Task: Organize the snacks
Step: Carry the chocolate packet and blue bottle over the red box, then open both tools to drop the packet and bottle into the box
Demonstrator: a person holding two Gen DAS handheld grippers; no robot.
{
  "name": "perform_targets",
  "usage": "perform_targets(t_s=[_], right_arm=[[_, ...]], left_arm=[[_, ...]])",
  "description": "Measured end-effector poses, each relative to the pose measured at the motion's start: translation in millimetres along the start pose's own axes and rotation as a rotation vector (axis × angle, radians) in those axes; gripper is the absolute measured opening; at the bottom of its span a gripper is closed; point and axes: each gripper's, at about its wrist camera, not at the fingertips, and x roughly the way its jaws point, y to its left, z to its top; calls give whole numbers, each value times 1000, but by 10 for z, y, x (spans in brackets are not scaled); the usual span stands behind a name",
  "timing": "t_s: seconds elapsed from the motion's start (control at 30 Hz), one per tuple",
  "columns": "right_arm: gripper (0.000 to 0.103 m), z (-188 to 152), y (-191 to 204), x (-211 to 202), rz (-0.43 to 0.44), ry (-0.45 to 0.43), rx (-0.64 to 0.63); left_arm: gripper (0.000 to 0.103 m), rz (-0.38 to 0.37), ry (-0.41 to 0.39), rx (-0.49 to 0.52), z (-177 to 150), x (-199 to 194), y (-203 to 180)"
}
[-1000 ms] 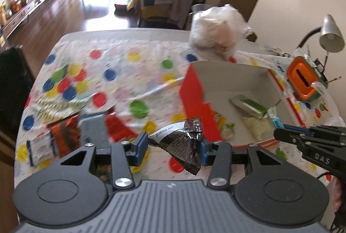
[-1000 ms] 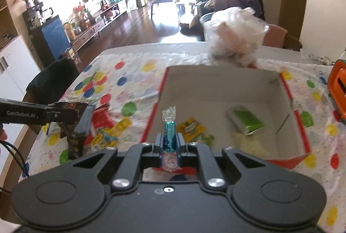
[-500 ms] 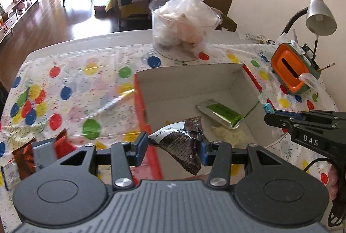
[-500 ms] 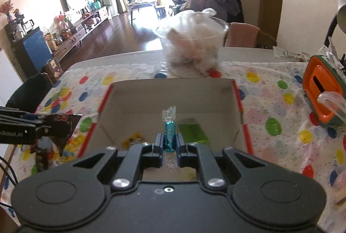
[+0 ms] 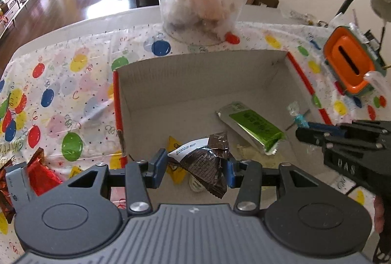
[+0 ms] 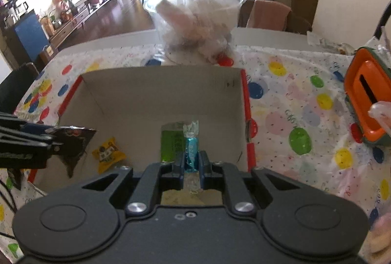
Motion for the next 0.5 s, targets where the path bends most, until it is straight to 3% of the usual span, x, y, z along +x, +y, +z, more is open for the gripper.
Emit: perform_targets(t_s=[0.33,0.5], right_arm=[[10,-82,346,190,113,77,-145],[10,-79,440,357,116,131,-190]], left_arm=[[46,53,116,-5,132,405,-56],[46,46,152,-20,172,510,-39]])
